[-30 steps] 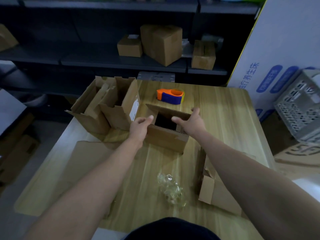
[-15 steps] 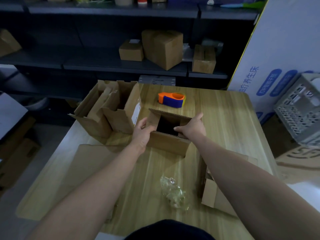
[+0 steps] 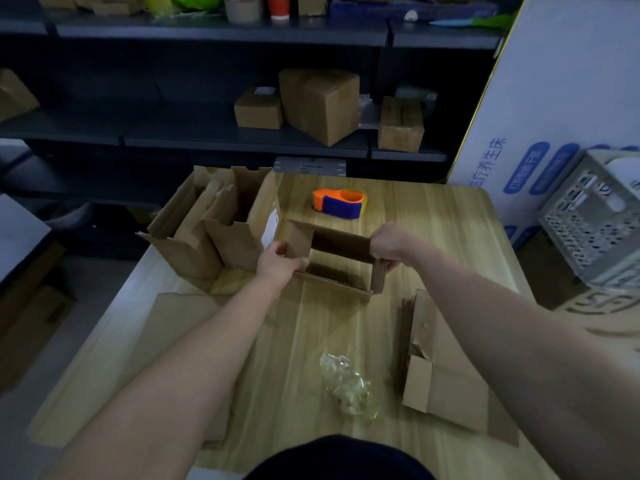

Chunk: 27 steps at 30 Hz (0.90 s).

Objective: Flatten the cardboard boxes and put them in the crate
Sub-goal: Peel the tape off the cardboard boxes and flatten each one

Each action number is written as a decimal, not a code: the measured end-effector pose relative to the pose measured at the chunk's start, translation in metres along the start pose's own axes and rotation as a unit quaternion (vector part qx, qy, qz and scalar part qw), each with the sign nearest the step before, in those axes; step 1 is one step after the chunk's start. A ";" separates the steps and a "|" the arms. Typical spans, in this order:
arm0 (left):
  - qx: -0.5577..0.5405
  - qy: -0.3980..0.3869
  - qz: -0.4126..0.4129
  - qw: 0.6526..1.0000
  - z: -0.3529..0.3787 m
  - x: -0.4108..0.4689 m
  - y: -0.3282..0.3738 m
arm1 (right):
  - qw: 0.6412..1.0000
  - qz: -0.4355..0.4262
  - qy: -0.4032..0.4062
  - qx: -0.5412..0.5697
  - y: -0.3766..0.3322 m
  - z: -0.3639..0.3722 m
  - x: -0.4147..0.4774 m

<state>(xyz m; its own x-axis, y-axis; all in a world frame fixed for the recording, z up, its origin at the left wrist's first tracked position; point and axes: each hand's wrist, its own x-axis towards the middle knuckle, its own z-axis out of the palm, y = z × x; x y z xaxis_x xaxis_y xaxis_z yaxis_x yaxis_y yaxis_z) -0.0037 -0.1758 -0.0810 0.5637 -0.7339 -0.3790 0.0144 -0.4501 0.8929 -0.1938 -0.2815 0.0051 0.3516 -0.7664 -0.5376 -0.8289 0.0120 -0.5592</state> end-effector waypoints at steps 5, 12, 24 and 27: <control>0.195 0.069 0.012 0.978 0.003 0.003 0.018 | 0.999 -0.018 -0.027 0.010 -0.004 -0.001 -0.005; 0.278 0.102 0.041 0.954 0.012 0.001 0.014 | 0.998 -0.021 -0.052 -0.012 0.000 -0.004 -0.012; -0.135 0.111 0.064 0.983 0.041 0.008 0.029 | 0.974 0.031 -0.210 0.082 0.010 0.008 -0.015; -0.258 0.084 -0.022 0.962 0.052 0.015 0.028 | 0.969 0.016 -0.213 0.127 0.012 0.027 -0.003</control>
<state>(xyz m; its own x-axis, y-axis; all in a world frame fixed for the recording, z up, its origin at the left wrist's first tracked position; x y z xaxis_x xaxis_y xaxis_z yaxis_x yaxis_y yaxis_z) -0.0378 -0.2255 -0.0743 0.6776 -0.6084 -0.4133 0.4248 -0.1350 0.8952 -0.1931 -0.2618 -0.0172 0.5203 -0.4284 -0.7387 -0.7280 0.2297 -0.6460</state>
